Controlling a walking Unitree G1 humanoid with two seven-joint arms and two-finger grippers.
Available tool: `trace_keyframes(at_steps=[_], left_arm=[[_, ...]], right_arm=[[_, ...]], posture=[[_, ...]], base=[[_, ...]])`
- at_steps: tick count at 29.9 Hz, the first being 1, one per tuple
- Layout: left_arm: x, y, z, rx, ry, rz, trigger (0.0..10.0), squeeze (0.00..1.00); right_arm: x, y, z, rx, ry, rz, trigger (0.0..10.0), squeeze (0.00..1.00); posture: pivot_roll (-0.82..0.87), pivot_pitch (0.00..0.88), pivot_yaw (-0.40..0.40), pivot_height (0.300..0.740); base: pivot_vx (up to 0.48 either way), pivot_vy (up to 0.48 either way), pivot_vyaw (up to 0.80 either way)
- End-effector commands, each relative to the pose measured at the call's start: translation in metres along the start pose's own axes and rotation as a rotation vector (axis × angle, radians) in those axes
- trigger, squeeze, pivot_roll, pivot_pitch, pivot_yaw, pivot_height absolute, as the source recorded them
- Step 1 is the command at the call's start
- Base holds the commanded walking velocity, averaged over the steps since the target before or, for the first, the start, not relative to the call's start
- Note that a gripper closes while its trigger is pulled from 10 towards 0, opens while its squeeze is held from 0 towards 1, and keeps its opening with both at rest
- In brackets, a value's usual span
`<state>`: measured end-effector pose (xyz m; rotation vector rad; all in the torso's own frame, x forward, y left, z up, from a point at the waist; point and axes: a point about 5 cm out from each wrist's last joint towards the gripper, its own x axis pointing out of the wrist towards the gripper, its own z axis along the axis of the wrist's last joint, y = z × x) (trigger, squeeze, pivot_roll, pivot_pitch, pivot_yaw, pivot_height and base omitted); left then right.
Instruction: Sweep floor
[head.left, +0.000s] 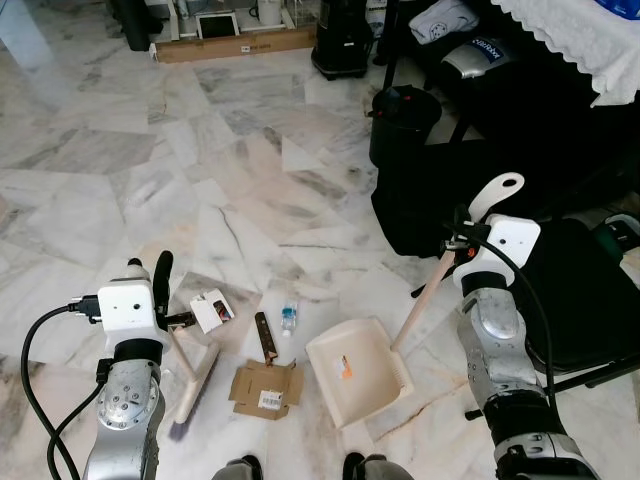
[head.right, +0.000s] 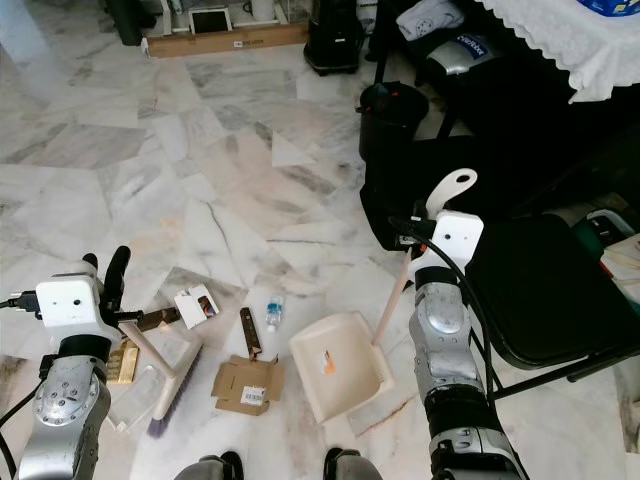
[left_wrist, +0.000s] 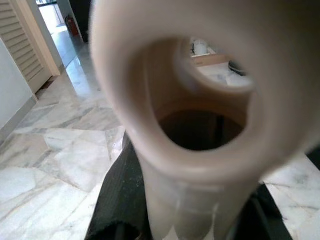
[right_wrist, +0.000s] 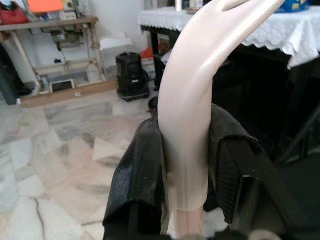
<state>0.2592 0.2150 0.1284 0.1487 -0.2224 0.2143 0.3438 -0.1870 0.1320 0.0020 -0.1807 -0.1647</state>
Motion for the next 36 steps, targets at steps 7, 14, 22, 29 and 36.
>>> trace_keyframes(at_steps=[7,14,22,29,36], left_arm=[[-0.003,0.004,0.01,0.022,-0.034,-0.009,10.0,0.0],[-0.005,0.004,0.012,0.024,-0.027,-0.008,10.0,0.0],[-0.007,0.004,0.012,0.022,-0.022,-0.004,10.0,0.0],[-0.009,0.0,0.012,0.012,-0.017,-0.001,10.0,0.0],[-0.01,0.0,0.012,0.009,-0.013,0.007,10.0,0.0]], right_arm=[[-0.005,0.0,-0.011,-0.025,0.018,-0.013,10.0,0.0],[-0.006,0.005,-0.019,-0.035,0.054,0.004,10.0,0.0],[-0.003,0.01,-0.022,-0.039,0.069,0.018,10.0,0.0],[0.001,0.014,-0.022,-0.052,0.077,0.037,10.0,0.0],[0.009,0.02,-0.016,-0.052,0.06,0.052,10.0,0.0]], posture=[[0.04,0.289,-0.02,0.74],[0.05,0.309,-0.021,0.74],[0.05,0.324,-0.029,0.74],[0.05,0.33,-0.043,0.74],[0.06,0.336,-0.051,0.74]], base=[[0.0,0.0,0.0],[0.0,0.0,0.0],[0.0,0.0,0.0],[0.0,0.0,0.0],[0.0,0.0,0.0]])
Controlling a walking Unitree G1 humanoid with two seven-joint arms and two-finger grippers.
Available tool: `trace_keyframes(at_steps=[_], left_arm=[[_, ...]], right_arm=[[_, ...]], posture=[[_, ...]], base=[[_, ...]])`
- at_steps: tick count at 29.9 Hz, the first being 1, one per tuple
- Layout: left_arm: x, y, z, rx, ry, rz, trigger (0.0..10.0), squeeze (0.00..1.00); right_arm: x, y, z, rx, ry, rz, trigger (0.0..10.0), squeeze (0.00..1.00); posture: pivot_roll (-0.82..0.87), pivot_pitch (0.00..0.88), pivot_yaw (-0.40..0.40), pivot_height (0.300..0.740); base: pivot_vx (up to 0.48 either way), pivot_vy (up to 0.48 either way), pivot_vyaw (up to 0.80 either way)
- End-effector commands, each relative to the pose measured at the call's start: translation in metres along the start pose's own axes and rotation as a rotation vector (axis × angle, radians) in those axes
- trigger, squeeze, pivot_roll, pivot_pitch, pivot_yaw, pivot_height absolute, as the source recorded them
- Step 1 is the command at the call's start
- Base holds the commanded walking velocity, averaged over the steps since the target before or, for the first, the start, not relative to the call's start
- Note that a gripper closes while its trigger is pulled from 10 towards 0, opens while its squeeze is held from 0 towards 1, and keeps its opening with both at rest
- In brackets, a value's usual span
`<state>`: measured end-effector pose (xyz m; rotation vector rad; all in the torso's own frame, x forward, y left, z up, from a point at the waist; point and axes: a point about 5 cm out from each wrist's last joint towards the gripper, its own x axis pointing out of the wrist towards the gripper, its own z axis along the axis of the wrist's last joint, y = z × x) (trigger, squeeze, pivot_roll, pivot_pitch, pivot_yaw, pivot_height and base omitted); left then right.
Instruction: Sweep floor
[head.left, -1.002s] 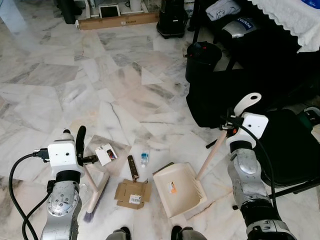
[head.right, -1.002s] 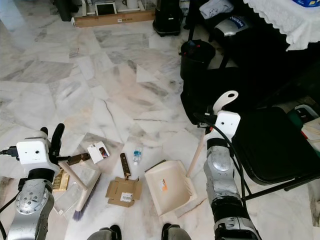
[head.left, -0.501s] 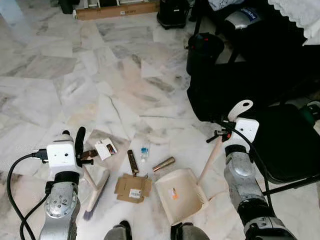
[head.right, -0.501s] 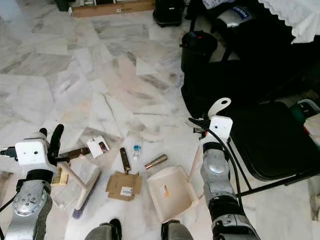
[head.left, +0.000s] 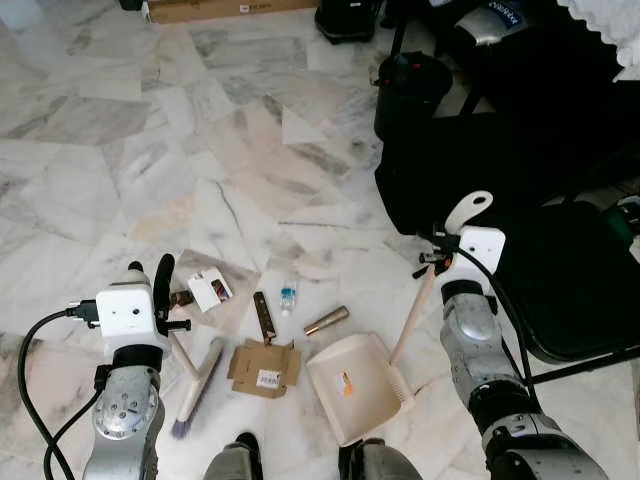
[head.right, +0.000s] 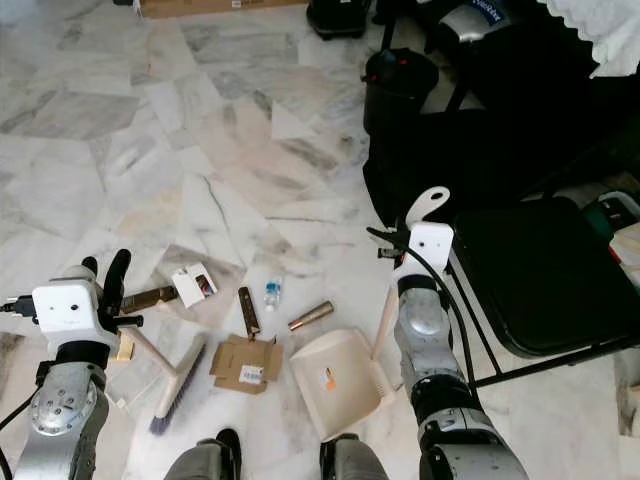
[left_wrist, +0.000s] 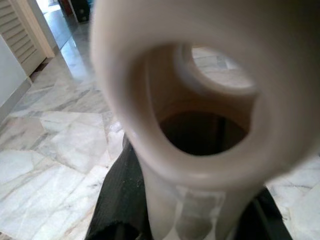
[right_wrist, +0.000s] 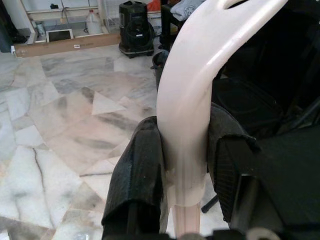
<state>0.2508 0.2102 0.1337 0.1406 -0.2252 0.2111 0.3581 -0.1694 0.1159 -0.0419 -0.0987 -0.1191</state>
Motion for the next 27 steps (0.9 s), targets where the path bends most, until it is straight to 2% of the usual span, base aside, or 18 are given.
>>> trace_keyframes(at_steps=[1,6,12,14,19,27], left_arm=[[-0.003,0.002,0.004,0.017,-0.011,0.01,10.0,0.0],[-0.005,0.003,0.005,0.018,-0.01,0.015,10.0,0.0],[-0.006,0.006,0.006,0.028,-0.015,0.028,10.0,0.0],[-0.005,0.007,0.007,0.032,-0.019,0.034,10.0,0.0],[-0.005,0.006,0.008,0.033,-0.021,0.033,10.0,0.0],[-0.004,0.002,0.007,0.016,-0.013,0.007,10.0,0.0]], right_arm=[[0.003,0.003,0.004,-0.002,-0.024,0.005,10.0,0.0],[0.005,0.008,0.007,-0.004,-0.041,0.004,10.0,0.0],[0.007,0.004,0.008,0.013,-0.043,-0.062,10.0,0.0],[0.007,0.003,0.006,0.044,-0.021,-0.091,10.0,0.0],[0.006,0.007,0.002,0.044,-0.001,-0.09,10.0,0.0],[-0.004,0.01,-0.016,0.107,0.083,-0.11,10.0,0.0]], posture=[[0.06,0.336,-0.052,0.74],[0.07,0.343,-0.05,0.74],[0.08,0.347,-0.046,0.74],[0.08,0.346,-0.046,0.74],[0.08,0.345,-0.043,0.74],[0.09,0.338,-0.036,0.74]], base=[[0.0,0.0,0.0],[0.0,0.0,0.0],[0.0,0.0,0.0],[0.0,0.0,0.0],[0.0,0.0,0.0],[0.0,0.0,0.0]])
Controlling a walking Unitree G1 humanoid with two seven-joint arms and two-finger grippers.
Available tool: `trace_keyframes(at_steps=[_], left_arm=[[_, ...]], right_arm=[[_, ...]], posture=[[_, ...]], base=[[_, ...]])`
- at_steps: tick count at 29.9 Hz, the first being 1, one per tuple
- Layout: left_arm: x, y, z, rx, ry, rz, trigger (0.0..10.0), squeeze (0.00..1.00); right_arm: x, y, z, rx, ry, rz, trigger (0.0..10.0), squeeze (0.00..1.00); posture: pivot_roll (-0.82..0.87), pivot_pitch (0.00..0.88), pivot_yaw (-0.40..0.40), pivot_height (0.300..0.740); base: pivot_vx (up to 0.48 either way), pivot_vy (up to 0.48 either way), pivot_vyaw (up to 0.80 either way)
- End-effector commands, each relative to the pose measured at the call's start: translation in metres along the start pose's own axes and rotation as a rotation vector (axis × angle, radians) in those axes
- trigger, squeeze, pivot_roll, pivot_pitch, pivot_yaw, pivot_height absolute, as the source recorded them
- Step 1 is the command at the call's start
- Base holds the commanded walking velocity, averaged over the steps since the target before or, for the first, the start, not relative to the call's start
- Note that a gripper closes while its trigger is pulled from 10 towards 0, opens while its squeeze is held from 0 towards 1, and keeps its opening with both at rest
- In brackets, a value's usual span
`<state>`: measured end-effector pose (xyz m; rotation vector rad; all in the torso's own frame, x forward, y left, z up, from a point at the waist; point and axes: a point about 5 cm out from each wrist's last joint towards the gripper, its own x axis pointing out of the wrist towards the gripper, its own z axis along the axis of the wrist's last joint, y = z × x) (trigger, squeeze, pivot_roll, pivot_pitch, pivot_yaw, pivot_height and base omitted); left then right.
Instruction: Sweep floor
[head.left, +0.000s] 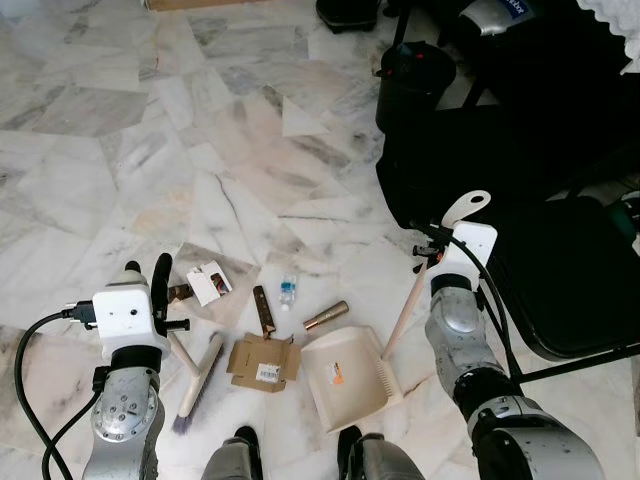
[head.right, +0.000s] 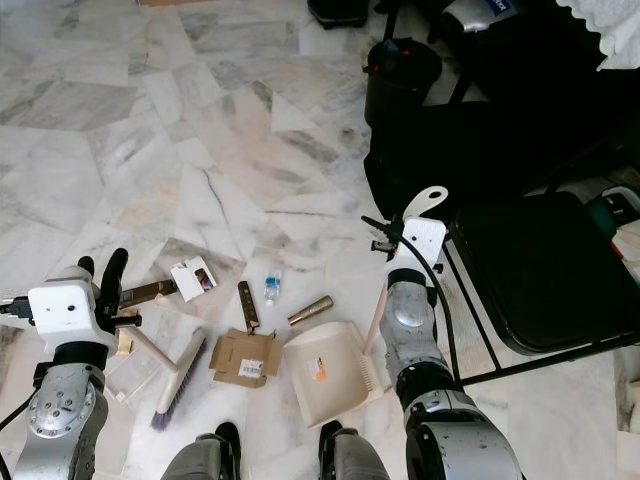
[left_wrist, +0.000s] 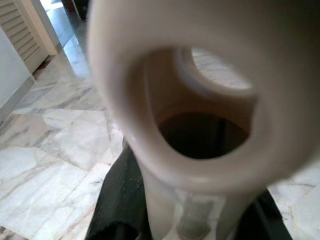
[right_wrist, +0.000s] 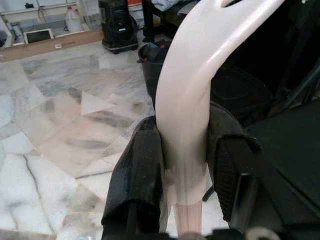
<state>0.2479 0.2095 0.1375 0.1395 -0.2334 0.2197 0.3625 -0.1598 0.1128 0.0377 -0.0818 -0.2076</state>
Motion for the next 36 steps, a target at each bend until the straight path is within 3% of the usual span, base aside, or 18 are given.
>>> trace_keyframes(at_steps=[1,23,30,36], left_arm=[[-0.002,0.001,0.003,0.017,-0.005,-0.002,10.0,0.0],[0.0,0.003,0.006,0.018,-0.015,-0.011,10.0,0.0],[0.0,0.001,0.006,0.014,-0.012,-0.022,10.0,0.0],[0.001,-0.001,0.003,-0.031,0.013,-0.028,10.0,0.0]], right_arm=[[-0.006,-0.001,-0.013,0.031,0.061,-0.02,10.0,0.0],[0.008,-0.001,0.013,0.094,-0.043,-0.075,10.0,0.0],[0.003,-0.001,0.007,0.048,-0.044,-0.056,10.0,0.0],[-0.007,-0.005,-0.012,0.014,0.02,-0.057,10.0,0.0]], posture=[[0.09,0.338,-0.036,0.74],[0.11,0.34,-0.019,0.74],[0.12,0.347,-0.019,0.74],[0.13,0.35,-0.013,0.74]], base=[[0.0,0.0,0.0],[0.0,0.0,0.0],[0.0,0.0,0.0],[0.0,0.0,0.0]])
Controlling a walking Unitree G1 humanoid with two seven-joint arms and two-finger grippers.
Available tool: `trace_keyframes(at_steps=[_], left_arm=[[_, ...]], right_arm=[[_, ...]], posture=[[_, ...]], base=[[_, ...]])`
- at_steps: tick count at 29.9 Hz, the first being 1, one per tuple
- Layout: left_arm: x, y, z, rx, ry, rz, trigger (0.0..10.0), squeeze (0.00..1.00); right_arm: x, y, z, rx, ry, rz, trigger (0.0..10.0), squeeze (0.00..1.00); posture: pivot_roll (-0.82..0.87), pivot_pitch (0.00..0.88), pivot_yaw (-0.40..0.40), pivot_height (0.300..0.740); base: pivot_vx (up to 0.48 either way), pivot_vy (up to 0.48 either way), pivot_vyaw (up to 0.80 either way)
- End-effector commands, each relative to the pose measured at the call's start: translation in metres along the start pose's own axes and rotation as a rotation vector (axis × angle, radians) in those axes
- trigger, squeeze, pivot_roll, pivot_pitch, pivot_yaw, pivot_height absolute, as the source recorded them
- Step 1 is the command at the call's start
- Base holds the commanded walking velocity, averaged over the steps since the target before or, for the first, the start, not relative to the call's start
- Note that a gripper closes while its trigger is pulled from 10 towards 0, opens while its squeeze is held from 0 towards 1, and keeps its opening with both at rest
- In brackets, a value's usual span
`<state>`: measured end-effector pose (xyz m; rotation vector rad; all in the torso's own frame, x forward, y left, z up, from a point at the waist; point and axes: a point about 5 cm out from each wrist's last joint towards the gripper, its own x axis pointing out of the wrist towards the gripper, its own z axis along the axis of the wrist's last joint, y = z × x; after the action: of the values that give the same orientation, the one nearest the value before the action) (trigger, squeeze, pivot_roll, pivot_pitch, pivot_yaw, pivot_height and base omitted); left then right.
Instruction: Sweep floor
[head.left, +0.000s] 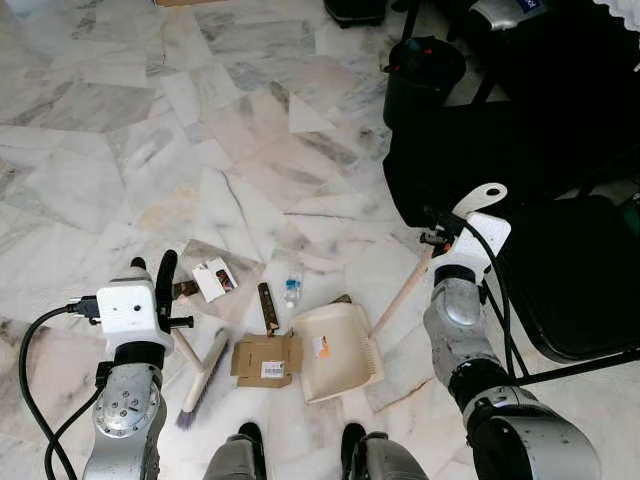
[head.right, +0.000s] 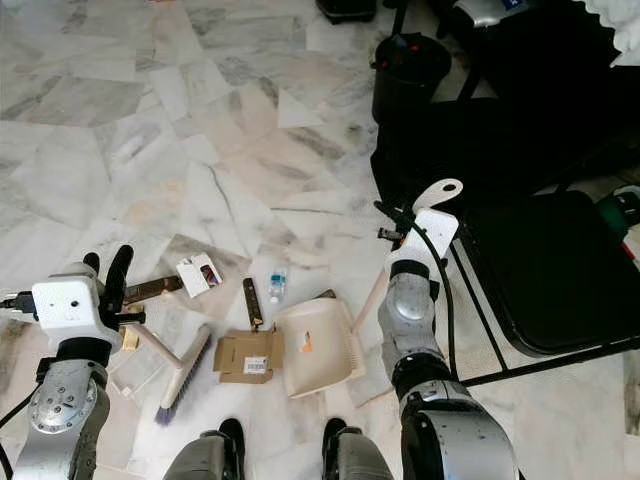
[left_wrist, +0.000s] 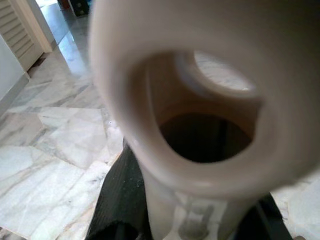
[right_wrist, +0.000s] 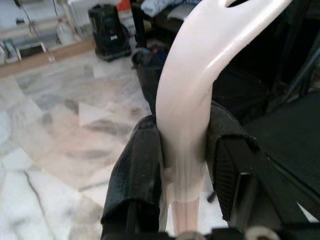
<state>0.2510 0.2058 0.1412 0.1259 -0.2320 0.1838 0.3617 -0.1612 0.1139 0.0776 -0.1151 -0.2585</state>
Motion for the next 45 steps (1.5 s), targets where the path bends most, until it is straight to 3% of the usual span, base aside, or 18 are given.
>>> trace_keyframes(at_steps=[1,13,27,33,45], left_arm=[[-0.002,0.004,0.0,-0.016,0.013,0.011,10.0,0.0],[0.0,0.002,-0.005,-0.042,0.056,-0.019,10.0,0.0],[0.003,0.0,-0.005,-0.054,0.05,-0.005,10.0,0.0],[0.004,0.001,-0.006,-0.054,0.05,0.003,10.0,0.0],[0.007,0.0,-0.007,-0.05,0.055,0.006,10.0,0.0]], right_arm=[[-0.01,-0.006,-0.018,-0.042,0.066,-0.009,10.0,0.0],[-0.016,-0.013,-0.029,-0.056,0.115,-0.023,10.0,0.0],[-0.001,0.008,0.0,-0.026,0.002,0.065,10.0,0.0],[-0.003,0.017,0.002,-0.069,-0.027,0.145,10.0,0.0],[-0.003,0.01,0.0,-0.13,-0.02,0.09,10.0,0.0]], posture=[[0.13,0.35,-0.013,0.74],[0.12,0.347,-0.006,0.74],[0.1,0.337,-0.023,0.74],[0.1,0.324,-0.031,0.74],[0.09,0.316,-0.036,0.74]], base=[[0.0,0.0,0.0],[0.0,0.0,0.0],[0.0,0.0,0.0],[0.0,0.0,0.0],[0.0,0.0,0.0]])
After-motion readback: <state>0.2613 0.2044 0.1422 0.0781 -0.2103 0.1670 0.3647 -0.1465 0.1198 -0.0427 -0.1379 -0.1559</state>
